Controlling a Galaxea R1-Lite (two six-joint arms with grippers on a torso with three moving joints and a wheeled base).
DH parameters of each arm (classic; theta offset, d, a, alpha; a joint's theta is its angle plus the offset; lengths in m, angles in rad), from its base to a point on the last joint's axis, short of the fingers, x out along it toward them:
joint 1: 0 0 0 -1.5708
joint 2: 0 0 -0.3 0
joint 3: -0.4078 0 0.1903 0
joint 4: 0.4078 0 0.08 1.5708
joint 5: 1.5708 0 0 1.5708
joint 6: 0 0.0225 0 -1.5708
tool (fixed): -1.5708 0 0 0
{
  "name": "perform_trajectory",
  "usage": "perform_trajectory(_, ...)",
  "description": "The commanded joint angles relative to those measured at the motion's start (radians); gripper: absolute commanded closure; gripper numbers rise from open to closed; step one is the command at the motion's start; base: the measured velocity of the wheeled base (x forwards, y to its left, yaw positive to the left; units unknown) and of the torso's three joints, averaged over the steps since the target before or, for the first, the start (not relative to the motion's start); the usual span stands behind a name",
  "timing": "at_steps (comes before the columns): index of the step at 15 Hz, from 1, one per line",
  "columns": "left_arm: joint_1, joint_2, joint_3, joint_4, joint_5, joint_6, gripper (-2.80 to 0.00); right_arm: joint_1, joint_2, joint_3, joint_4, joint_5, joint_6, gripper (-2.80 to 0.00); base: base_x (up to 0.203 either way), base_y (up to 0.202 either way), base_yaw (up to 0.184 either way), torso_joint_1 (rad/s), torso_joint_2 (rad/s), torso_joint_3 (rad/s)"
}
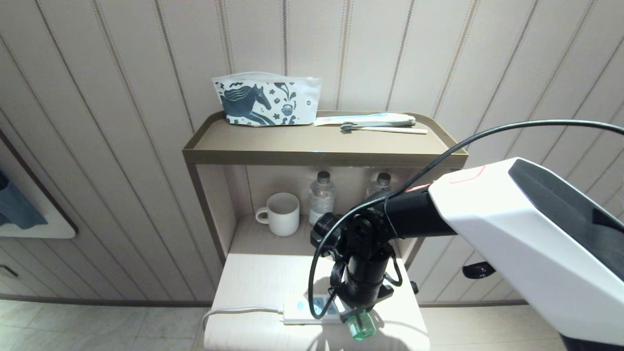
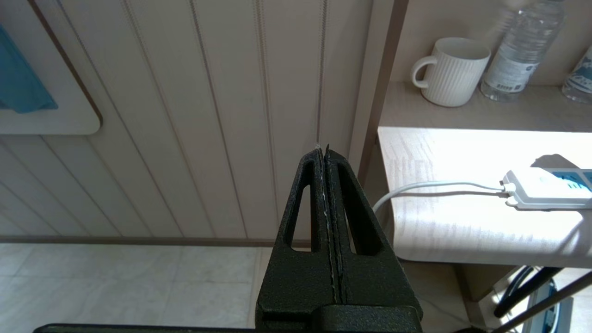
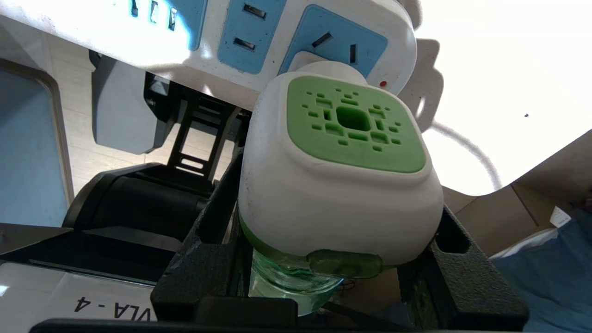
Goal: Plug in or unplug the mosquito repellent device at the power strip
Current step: Hold the socket with your left hand and unplug it with your right hand
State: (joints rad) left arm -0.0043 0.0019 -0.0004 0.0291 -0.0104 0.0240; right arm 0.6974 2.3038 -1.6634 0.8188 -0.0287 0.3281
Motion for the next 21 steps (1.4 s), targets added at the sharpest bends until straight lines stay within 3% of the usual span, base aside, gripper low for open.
perform_trajectory(1,0.000,0.001,0.000,0.000,0.000,0.003,0.00,-0.001,0.012,0.001,0.005,0.000,0.002,0.00,0.000,0.000,0.000,0.000,0.00,0.000)
perform_trajectory(4,0.001,0.001,-0.004,0.008,0.001,0.073,0.00,0.001,0.010,0.001,0.005,0.000,0.002,0.00,0.000,0.000,0.000,0.000,0.00,0.000)
perform_trajectory(7,0.001,0.028,-0.073,0.030,0.002,0.101,0.00,-0.001,0.005,0.008,0.005,0.001,0.002,0.00,0.000,0.000,0.000,0.000,0.00,0.000)
perform_trajectory(9,0.001,0.136,-0.285,0.095,0.000,0.102,0.00,0.000,-0.002,0.006,0.005,0.002,0.002,0.00,0.000,0.000,0.000,0.000,0.00,0.000)
perform_trajectory(11,0.001,0.365,-0.505,0.173,-0.016,0.092,0.00,0.001,-0.007,-0.001,0.005,0.000,0.002,0.00,0.000,0.000,0.000,0.000,0.00,0.000)
perform_trajectory(14,-0.013,0.723,-0.668,0.263,-0.139,0.086,0.00,0.007,-0.016,-0.002,0.005,-0.002,0.002,0.00,0.000,0.000,0.000,0.000,0.00,0.000)
perform_trajectory(16,-0.101,0.931,-0.676,0.317,-0.248,0.081,0.00,0.011,-0.020,-0.005,0.005,-0.003,0.002,0.00,0.000,0.000,0.000,0.000,0.00,0.000)
perform_trajectory(18,-0.268,1.124,-0.633,0.330,-0.307,0.071,0.00,0.013,-0.016,-0.026,0.006,-0.003,0.000,0.00,0.000,0.000,0.000,0.000,0.00,0.000)
perform_trajectory(21,-0.465,1.414,-0.569,0.192,-0.343,0.040,0.00,0.014,-0.006,-0.059,0.010,-0.003,0.000,0.00,0.000,0.000,0.000,0.000,0.00,0.000)
